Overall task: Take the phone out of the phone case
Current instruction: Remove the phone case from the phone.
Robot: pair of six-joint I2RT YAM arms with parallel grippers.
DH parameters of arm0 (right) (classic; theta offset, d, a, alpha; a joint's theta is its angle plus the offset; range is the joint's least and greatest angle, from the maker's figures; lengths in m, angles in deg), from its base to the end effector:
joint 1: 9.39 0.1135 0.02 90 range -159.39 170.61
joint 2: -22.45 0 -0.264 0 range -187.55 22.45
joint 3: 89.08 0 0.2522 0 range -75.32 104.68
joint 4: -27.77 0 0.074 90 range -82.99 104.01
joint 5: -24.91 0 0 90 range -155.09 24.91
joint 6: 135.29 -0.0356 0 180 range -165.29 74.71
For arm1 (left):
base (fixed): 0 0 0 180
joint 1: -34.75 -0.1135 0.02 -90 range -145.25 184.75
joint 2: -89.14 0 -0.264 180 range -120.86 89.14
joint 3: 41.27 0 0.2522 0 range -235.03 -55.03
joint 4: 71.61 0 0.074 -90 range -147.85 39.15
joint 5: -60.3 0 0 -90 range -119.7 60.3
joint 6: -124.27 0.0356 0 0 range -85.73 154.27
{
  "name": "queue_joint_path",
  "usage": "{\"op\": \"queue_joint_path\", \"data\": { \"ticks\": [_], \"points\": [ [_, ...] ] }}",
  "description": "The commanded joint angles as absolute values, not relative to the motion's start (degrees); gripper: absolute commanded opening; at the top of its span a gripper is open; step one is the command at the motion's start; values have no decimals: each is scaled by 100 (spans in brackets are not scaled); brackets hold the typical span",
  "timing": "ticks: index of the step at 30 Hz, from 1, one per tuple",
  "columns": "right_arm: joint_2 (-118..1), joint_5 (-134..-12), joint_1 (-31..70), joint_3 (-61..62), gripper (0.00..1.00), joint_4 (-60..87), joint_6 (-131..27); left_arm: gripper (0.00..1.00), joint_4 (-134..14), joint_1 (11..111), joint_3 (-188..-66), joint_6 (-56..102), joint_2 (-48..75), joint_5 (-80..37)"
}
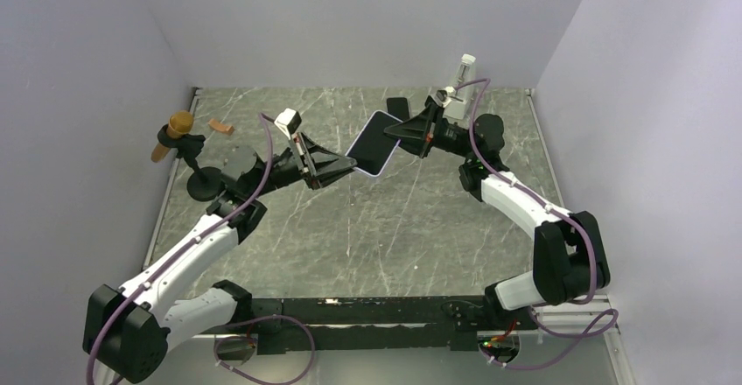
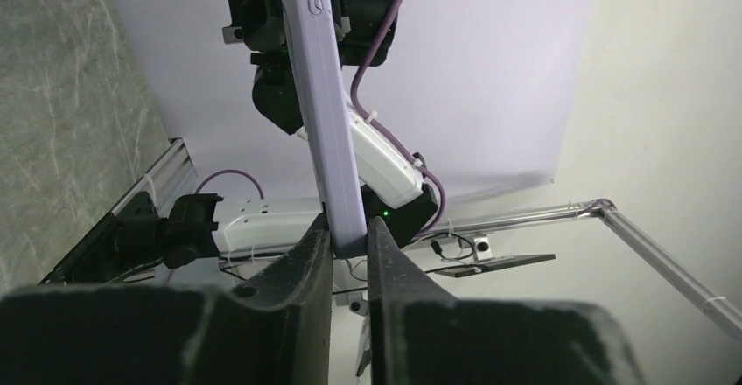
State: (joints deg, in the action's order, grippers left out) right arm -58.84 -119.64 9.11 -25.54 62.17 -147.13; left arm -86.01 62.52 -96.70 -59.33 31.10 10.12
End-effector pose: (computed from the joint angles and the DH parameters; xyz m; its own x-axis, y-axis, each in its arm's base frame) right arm 0.2856 0.1262 0.3247 -0.9603 0.2773 -0.0319 -0.0763 -0.1510 0.9856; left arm 0.1941 -0.1280 0.3467 -0.9221 -0.3808 -0.0691 0.1231 -0.1193 -0.9852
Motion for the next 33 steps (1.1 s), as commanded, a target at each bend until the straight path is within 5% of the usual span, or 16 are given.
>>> {"op": "queue_joint_path", "data": {
  "ticks": [1,3,15,33],
  "points": [
    [-6040,-12240,950,-2353,0,6763,-14866,12,-9740,6207,-9877,-6074,2989,997],
    [-6167,-12315,967,-2332,0,6911,-15078,0,-10143,6203,-9902,-6128,2906,984],
    [-7362,-11899,1863,-2083,0,9755,-17306,0,-13490,6217,-10555,-7202,1730,640],
    [-7445,-11149,2455,-1145,0,9881,-17242,0,-11776,6276,-9572,-6788,2439,397]
  ]
}}
